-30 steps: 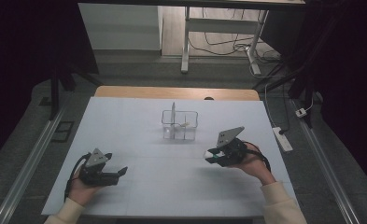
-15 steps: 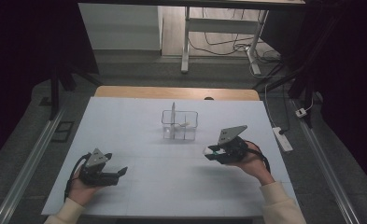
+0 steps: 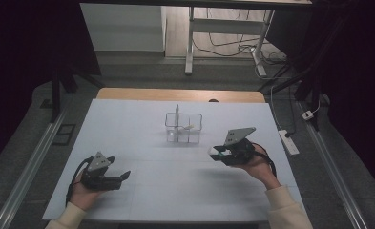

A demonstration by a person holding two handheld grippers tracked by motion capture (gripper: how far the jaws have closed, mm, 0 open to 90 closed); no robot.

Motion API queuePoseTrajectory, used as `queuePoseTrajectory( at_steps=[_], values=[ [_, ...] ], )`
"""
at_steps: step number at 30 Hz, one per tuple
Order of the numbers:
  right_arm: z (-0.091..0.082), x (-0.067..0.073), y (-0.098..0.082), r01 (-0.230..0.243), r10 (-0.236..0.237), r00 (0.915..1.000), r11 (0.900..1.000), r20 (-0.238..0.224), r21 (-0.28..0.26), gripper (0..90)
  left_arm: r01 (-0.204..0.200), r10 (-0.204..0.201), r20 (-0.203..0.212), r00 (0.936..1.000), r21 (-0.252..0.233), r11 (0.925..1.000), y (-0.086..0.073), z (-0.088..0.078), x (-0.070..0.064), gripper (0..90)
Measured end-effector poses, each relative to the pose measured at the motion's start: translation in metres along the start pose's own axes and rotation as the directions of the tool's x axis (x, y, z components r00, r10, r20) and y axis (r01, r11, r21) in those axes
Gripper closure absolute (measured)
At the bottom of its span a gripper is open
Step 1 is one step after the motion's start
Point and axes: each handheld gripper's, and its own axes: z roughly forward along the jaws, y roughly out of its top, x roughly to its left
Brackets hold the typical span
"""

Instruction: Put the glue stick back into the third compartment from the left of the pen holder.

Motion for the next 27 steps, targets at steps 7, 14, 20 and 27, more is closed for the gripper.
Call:
queuePoseTrajectory(
  at_steps=[7,14,20,27],
  values=[
    [-0.002,0.001,0.003,-0.007,0.007,0.9997,1.000,0.024,-0.022,64.8,0.000,0.000,0.000,1.0000,0.001,1.0000,0.000,0.000,0.000,17.4],
    [-0.003,0.004,0.008,0.001,0.001,0.9988,0.999,0.048,-0.045,64.8,-0.001,0.001,0.000,1.0000,0.000,1.0000,0.000,0.000,0.000,17.4],
    [-0.005,0.005,0.010,-0.003,0.007,0.9984,0.998,0.057,-0.058,64.8,-0.002,0.002,-0.001,1.0000,0.001,1.0000,0.000,0.001,-0.001,17.3],
    [-0.007,0.006,0.013,-0.008,0.014,0.9974,0.997,0.070,-0.081,64.8,-0.002,0.002,-0.003,1.0000,0.001,1.0000,0.001,0.000,-0.001,17.3]
  ],
)
